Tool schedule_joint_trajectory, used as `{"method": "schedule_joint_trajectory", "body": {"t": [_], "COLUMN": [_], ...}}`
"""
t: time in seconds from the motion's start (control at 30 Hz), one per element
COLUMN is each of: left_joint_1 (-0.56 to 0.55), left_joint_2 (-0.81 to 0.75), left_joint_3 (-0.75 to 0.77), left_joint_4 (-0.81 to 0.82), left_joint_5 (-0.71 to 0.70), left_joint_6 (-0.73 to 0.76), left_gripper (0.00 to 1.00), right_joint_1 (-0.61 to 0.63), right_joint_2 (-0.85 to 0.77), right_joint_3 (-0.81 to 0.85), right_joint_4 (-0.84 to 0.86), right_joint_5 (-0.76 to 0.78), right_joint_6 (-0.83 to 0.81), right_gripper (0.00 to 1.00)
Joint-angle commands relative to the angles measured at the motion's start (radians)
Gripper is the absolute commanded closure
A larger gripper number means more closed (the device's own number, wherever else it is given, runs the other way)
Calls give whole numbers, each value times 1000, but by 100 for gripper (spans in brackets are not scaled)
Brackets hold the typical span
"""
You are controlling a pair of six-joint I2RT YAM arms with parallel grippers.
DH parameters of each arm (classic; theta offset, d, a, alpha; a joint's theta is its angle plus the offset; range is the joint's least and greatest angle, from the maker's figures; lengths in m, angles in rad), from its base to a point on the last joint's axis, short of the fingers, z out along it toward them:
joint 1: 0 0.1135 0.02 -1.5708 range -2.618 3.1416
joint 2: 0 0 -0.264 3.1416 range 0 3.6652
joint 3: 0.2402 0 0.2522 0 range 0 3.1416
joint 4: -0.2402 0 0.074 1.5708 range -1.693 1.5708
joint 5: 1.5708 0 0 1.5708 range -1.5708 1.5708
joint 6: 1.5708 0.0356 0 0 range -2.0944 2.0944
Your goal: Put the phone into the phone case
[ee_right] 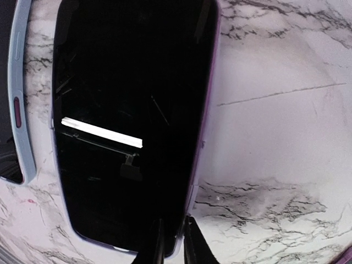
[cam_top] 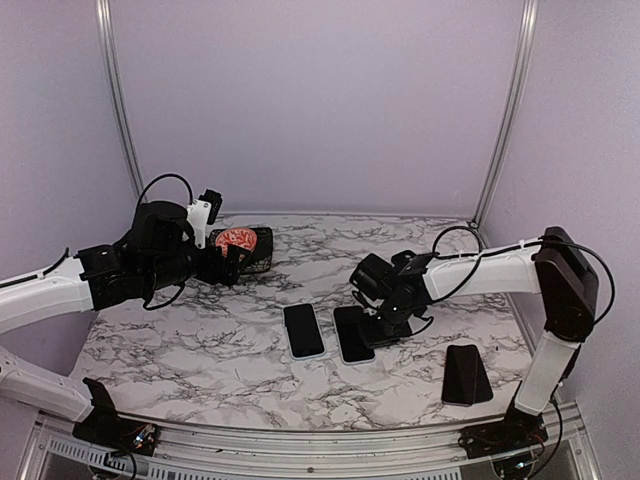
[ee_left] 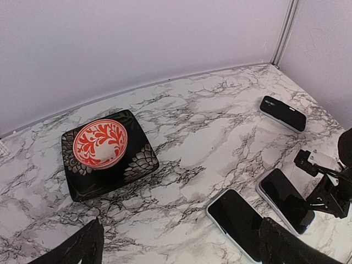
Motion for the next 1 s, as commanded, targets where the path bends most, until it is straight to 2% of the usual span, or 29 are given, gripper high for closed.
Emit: {"method": "schedule_joint_trajectory", "body": {"t": [0.0,0.1,0.13,0.17,0.2,0.3,0.67,0.97], "left_joint_1": [6,6,7,7,7,7,7,7], "left_joint_2": [6,5,6,6,5,5,6,8], "left_joint_3": [-7,-7,-7,-6,-7,-7,-7,-6], "left_joint_4": [-27,-26,-26,-27,-28,-28,-29,-28], "left_joint_5": [0,0,-3,-4,-5,-7,4,2], "left_joint_6": [0,1,1,2,2,3,0,0], "left_gripper": [1,1,1,1,1,1,1,1], "right_joint_1": [28,45,54,61,66,66,71,79], "right_joint_2": [65,57,59,61,66,98,220,224], "right_joint_3": [85,199,221,234,237,231,228,221], "right_joint_4": [-123,-157,-141,-117,-89,-47,-56,-97], "right_joint_5": [155,231,230,219,200,151,81,63], "right_joint_6": [-18,-12,-10,-12,-13,2,17,13], "right_gripper": [62,22,11,4,2,1,1,14]}}
